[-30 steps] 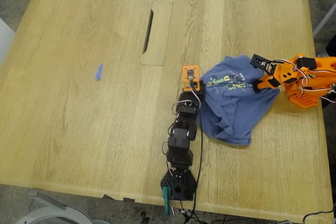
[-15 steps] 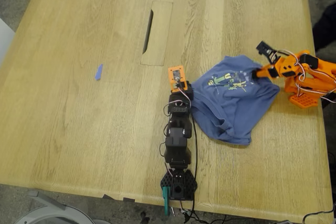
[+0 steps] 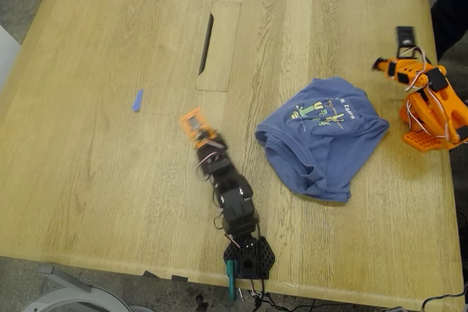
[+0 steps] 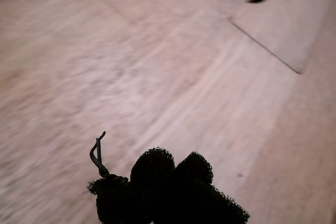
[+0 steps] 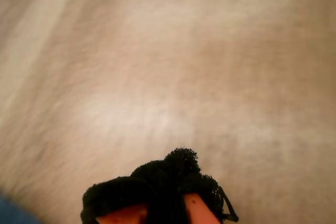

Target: Fold a T-shirt

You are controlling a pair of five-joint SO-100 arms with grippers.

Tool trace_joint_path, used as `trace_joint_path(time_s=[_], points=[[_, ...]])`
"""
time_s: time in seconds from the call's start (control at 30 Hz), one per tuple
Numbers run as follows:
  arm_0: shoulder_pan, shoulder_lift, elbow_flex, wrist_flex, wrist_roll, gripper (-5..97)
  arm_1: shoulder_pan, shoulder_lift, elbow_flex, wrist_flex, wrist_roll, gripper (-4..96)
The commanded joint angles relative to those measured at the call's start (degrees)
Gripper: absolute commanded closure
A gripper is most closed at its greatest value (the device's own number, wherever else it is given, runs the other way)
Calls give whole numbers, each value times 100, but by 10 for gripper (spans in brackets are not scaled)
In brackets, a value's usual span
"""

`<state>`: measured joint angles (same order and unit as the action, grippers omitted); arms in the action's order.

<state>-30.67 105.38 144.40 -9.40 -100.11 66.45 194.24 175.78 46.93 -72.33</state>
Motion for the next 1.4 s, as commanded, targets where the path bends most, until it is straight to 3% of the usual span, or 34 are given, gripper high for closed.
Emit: trace_joint_path(time_s=[0.0,0.27,0.43,0.7,0.8,0.87,1.1,1.2,1.27,1.37], points=[[-756,1011,387,97,88,902,694,44,255,-562,-97,911],[-2320,1916,1591,123,272,905,2619,53,1116,-853,-220,912],[-3727,2461,2347,114,290,918,3639,53,1125,-44,-290,912],[-5590,3234,3076,527,615,918,5353,62,1143,1433,-932,912],[-5871,3243,3076,896,598,918,5528,70,1143,2109,-879,911],[-5906,3305,3076,1521,483,918,5484,70,1151,2435,-1775,911],[-5915,3595,3076,4421,-176,918,5511,70,1151,2426,-1635,911],[-5959,3709,3076,4737,-272,917,5528,70,1151,2355,-1178,911],[-5871,3806,3085,4755,-237,917,5458,70,1151,2479,-2127,910],[-5871,3973,3085,4729,62,918,5414,70,1151,2505,-2285,909]])
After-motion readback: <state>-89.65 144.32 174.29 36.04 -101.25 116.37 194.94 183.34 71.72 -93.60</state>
